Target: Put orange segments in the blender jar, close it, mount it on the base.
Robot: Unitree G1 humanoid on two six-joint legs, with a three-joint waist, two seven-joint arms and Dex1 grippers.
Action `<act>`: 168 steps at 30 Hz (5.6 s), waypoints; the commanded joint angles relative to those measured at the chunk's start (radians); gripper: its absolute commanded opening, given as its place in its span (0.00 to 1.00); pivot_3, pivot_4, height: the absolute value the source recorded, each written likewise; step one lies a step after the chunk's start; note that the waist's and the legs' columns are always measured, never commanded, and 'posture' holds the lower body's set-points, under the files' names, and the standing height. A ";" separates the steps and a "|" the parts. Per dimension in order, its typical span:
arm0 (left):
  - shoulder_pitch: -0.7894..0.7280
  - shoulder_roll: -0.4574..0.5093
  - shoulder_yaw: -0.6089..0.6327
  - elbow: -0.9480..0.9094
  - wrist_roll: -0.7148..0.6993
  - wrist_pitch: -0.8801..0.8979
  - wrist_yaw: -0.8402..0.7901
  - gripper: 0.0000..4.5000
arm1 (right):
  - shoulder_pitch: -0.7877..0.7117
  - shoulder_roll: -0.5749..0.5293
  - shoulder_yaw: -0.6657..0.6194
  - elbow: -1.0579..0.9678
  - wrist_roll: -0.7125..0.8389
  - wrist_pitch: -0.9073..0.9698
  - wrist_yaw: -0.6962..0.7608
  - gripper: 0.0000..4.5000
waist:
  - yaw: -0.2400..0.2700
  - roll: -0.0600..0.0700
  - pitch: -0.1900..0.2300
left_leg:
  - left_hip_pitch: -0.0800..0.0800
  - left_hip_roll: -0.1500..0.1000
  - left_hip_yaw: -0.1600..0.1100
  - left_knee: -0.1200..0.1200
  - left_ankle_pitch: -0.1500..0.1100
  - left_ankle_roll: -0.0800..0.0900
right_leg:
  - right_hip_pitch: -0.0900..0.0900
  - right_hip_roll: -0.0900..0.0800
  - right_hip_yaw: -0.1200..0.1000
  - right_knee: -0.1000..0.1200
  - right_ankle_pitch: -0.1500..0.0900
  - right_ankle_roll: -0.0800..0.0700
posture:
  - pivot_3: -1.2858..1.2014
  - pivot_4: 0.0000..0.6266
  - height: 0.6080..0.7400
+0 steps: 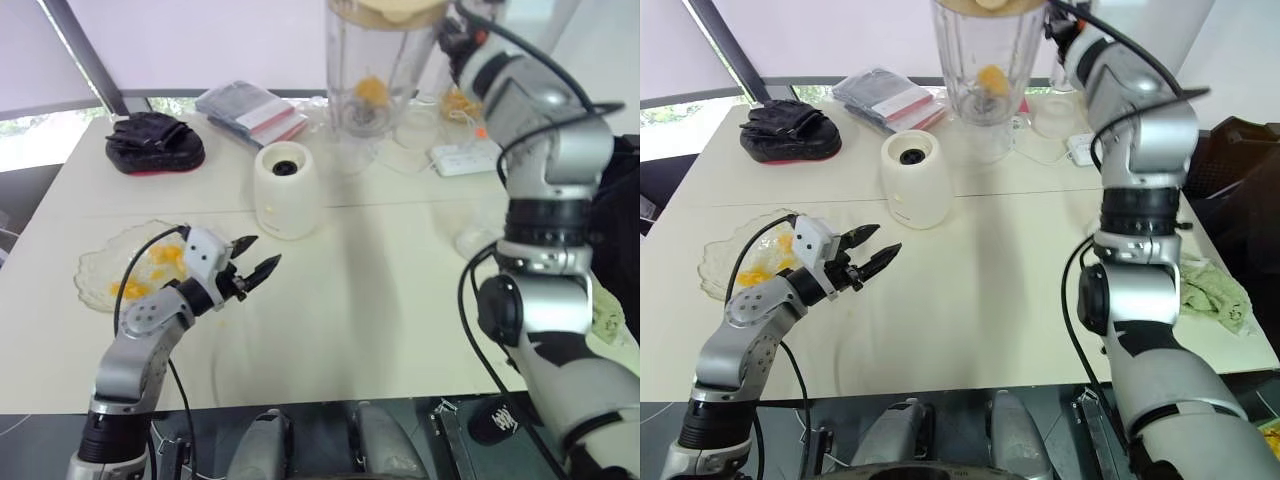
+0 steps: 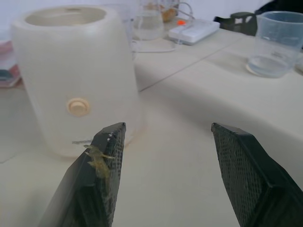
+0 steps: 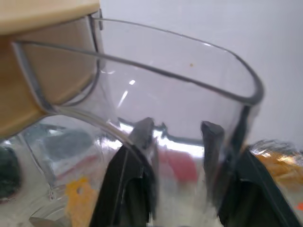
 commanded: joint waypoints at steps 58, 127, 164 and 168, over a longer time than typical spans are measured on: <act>0.025 0.119 0.029 -0.101 0.019 0.028 0.041 0.66 | -0.019 0.298 0.088 0.215 -0.071 -0.159 -0.174 0.23 | -0.002 0.001 0.000 | -0.012 -0.001 0.001 0.005 0.004 -0.007 | -0.014 -0.001 -0.002 0.009 0.000 0.000 | 0.52 0.24 1.00; -0.026 0.107 -0.024 -0.045 0.040 0.002 0.023 0.68 | 0.219 0.346 0.150 -0.235 -0.023 0.154 -0.083 0.99 | -0.004 0.000 0.000 | -0.012 -0.001 0.001 0.005 0.005 -0.008 | -0.016 -0.001 -0.002 0.012 0.000 0.000 | 0.52 0.24 1.00; -0.053 0.179 0.210 -0.124 -0.164 0.154 0.040 0.68 | 0.858 -0.219 -0.082 -0.882 0.433 0.196 0.582 0.99 | 0.010 -0.001 0.000 | -0.012 -0.001 0.000 0.005 0.001 -0.002 | -0.014 -0.001 -0.001 0.011 0.000 0.000 | 0.52 0.24 1.00; -0.037 0.204 0.252 -0.143 -0.195 0.175 0.037 0.68 | 0.910 -0.253 -0.094 -0.898 0.475 0.172 0.614 0.99 | 0.016 -0.001 0.000 | -0.011 -0.001 0.000 0.005 0.001 -0.002 | -0.014 -0.001 -0.001 0.011 0.000 0.000 | 0.52 0.24 1.00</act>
